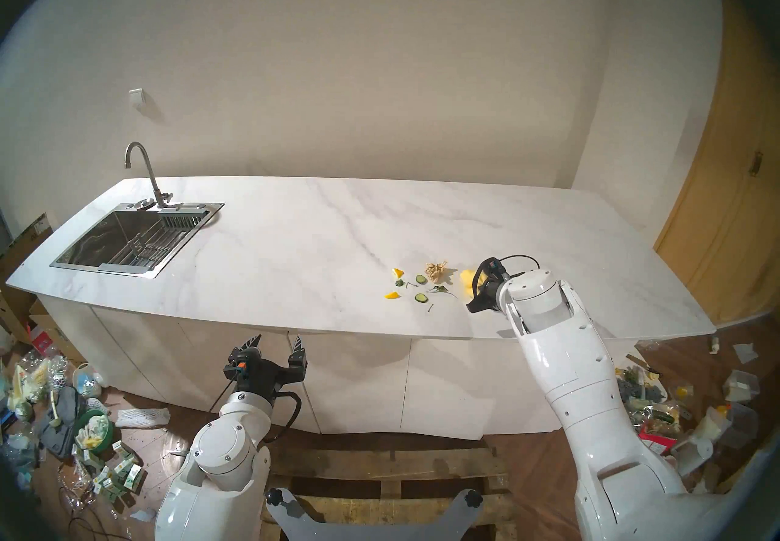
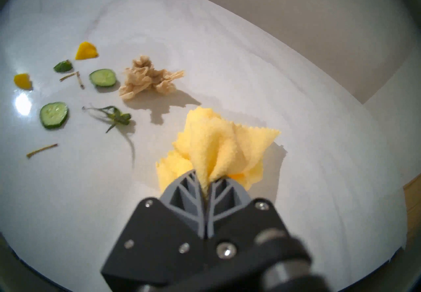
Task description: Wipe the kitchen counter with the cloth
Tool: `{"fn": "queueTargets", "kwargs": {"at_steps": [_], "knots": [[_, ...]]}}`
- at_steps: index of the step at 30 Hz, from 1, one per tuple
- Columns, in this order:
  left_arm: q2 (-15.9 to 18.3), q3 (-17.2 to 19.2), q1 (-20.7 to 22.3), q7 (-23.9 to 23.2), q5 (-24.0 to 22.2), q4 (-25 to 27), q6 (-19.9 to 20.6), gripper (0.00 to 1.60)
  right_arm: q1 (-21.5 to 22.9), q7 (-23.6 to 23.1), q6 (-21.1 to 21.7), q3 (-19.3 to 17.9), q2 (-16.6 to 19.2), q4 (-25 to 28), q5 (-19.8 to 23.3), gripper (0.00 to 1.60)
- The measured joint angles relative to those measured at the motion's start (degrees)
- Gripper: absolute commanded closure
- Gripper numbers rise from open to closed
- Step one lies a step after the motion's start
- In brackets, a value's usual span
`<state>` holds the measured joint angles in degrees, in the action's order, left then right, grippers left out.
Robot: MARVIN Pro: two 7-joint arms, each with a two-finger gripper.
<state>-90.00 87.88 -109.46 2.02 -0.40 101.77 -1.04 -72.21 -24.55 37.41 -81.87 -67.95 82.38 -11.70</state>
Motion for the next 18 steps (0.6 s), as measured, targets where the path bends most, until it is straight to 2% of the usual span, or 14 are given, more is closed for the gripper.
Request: {"fn": "queueTargets", "kwargs": {"at_steps": [8, 18], "knots": [[0.0, 0.0, 0.0, 0.0, 0.0, 0.0, 0.0, 0.00, -3.6, -0.9, 1.9, 2.5, 0.1, 4.8, -0.9, 1.60], [0.0, 0.0, 0.0, 0.0, 0.0, 0.0, 0.0, 0.00, -1.5, 0.4, 3.2, 6.9, -2.7, 4.2, -2.4, 1.60]]}}
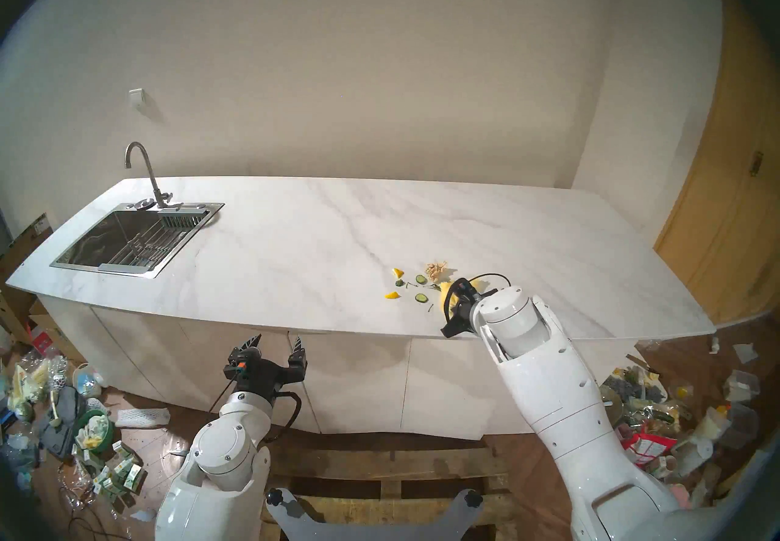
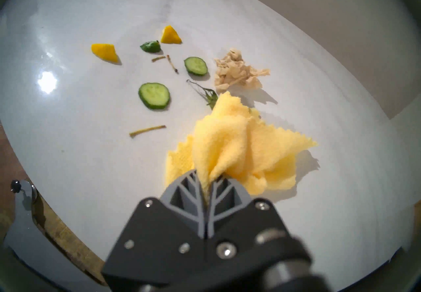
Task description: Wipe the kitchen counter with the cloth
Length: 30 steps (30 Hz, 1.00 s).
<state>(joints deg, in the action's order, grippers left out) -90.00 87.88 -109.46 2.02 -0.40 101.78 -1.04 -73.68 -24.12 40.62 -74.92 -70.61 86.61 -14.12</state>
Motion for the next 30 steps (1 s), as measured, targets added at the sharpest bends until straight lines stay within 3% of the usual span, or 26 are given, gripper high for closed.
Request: {"fn": "queueTargets", "kwargs": {"at_steps": [17, 30], "knots": [[0.0, 0.0, 0.0, 0.0, 0.0, -0.1, 0.0, 0.00, 9.3, 1.8, 1.2, 9.2, -8.8, -9.3, -2.0, 1.60], [0.0, 0.0, 0.0, 0.0, 0.0, -0.1, 0.0, 0.00, 12.9, 2.1, 1.2, 14.7, -14.9, -14.0, -2.5, 1.60]]}}
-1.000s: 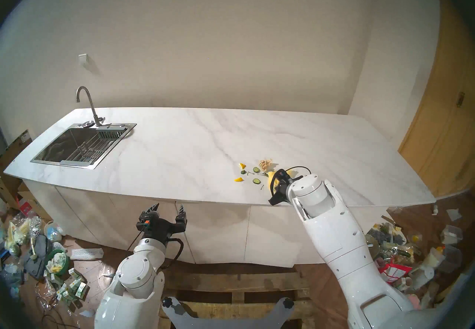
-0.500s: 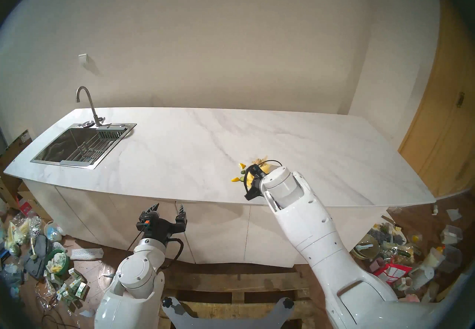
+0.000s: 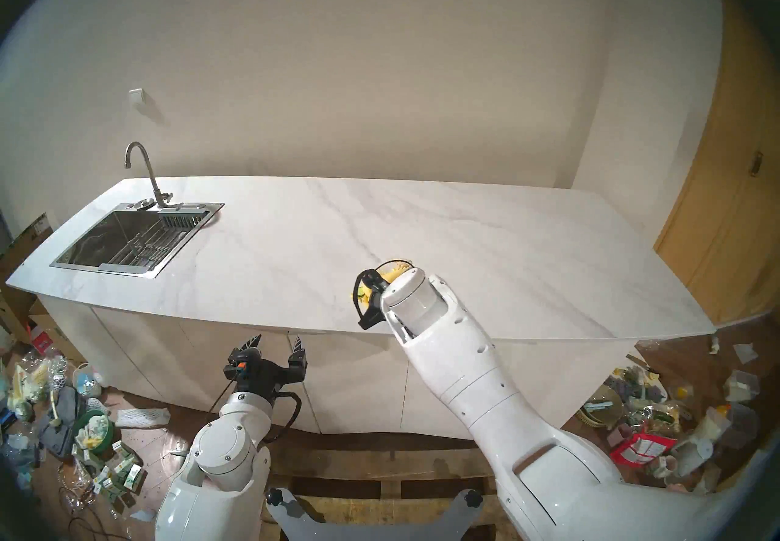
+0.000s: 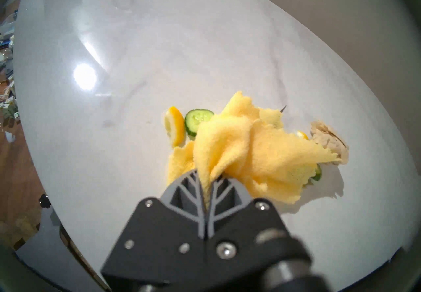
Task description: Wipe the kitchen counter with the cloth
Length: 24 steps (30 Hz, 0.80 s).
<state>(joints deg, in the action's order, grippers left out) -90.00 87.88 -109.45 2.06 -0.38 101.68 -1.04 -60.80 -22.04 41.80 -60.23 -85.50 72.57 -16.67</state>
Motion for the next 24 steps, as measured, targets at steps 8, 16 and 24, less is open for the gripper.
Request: {"fn": "queueTargets", "kwargs": {"at_steps": [8, 16, 24], "knots": [[0.0, 0.0, 0.0, 0.0, 0.0, 0.0, 0.0, 0.00, 1.1, 1.7, -0.3, 0.7, -1.9, -2.0, -0.4, 1.60], [0.0, 0.0, 0.0, 0.0, 0.0, 0.0, 0.0, 0.00, 0.9, 1.8, -2.2, -0.5, -0.4, 2.2, -0.3, 1.60], [0.0, 0.0, 0.0, 0.0, 0.0, 0.0, 0.0, 0.00, 0.9, -0.7, -3.1, -1.3, 2.7, 8.6, -0.1, 1.60]]}}
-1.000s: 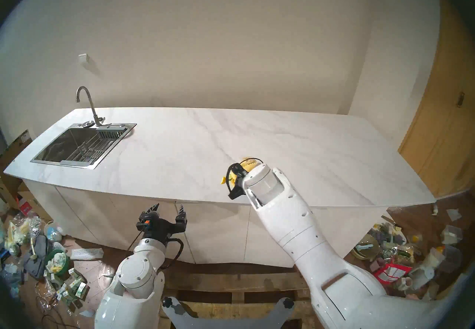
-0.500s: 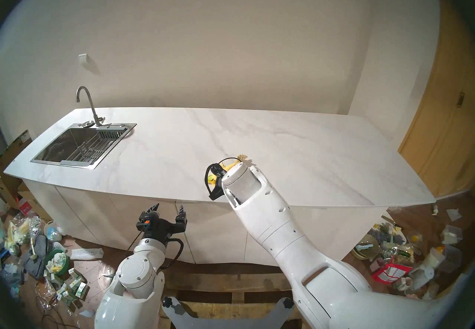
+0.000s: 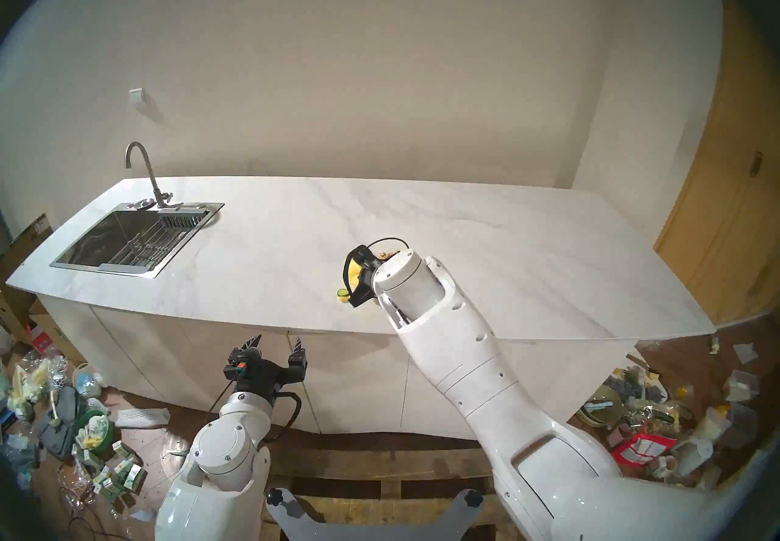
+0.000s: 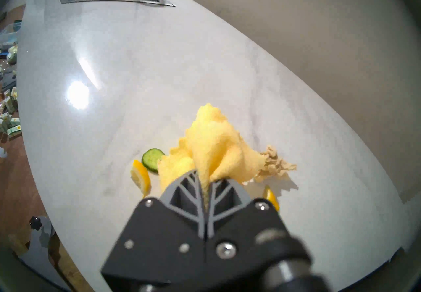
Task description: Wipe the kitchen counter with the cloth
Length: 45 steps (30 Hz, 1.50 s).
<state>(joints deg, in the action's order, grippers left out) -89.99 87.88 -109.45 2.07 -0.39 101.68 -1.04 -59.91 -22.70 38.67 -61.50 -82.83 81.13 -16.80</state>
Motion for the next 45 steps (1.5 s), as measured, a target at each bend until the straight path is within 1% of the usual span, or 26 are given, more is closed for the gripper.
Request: {"fn": "queueTargets", "kwargs": {"at_steps": [8, 14, 18, 21, 24, 31, 34, 41, 45], "knots": [[0.0, 0.0, 0.0, 0.0, 0.0, 0.0, 0.0, 0.00, -0.4, -3.1, -0.6, -1.2, 3.3, 5.1, 0.7, 1.60], [0.0, 0.0, 0.0, 0.0, 0.0, 0.0, 0.0, 0.00, -1.1, -4.3, -0.6, -2.3, 5.7, 9.0, 0.7, 1.60], [0.0, 0.0, 0.0, 0.0, 0.0, 0.0, 0.0, 0.00, -1.8, -5.3, -0.9, -2.2, 7.0, 10.8, 0.6, 1.60], [0.0, 0.0, 0.0, 0.0, 0.0, 0.1, 0.0, 0.00, -2.1, -6.9, -2.0, -1.2, 8.1, 11.6, 0.6, 1.60], [0.0, 0.0, 0.0, 0.0, 0.0, 0.1, 0.0, 0.00, -2.6, -7.0, -2.6, -0.6, 8.4, 11.2, 0.0, 1.60], [0.0, 0.0, 0.0, 0.0, 0.0, 0.1, 0.0, 0.00, -3.3, -4.3, -4.0, -0.6, 8.1, 7.9, -2.0, 1.60], [0.0, 0.0, 0.0, 0.0, 0.0, 0.1, 0.0, 0.00, -3.5, -2.1, -4.8, -1.1, 7.6, 7.8, -3.1, 1.60], [0.0, 0.0, 0.0, 0.0, 0.0, 0.1, 0.0, 0.00, -3.3, -0.5, -6.7, -1.5, 7.5, 8.0, -3.9, 1.60], [0.0, 0.0, 0.0, 0.0, 0.0, 0.0, 0.0, 0.00, -3.9, 2.6, -7.4, -3.0, 7.0, 8.6, -3.8, 1.60]]}}
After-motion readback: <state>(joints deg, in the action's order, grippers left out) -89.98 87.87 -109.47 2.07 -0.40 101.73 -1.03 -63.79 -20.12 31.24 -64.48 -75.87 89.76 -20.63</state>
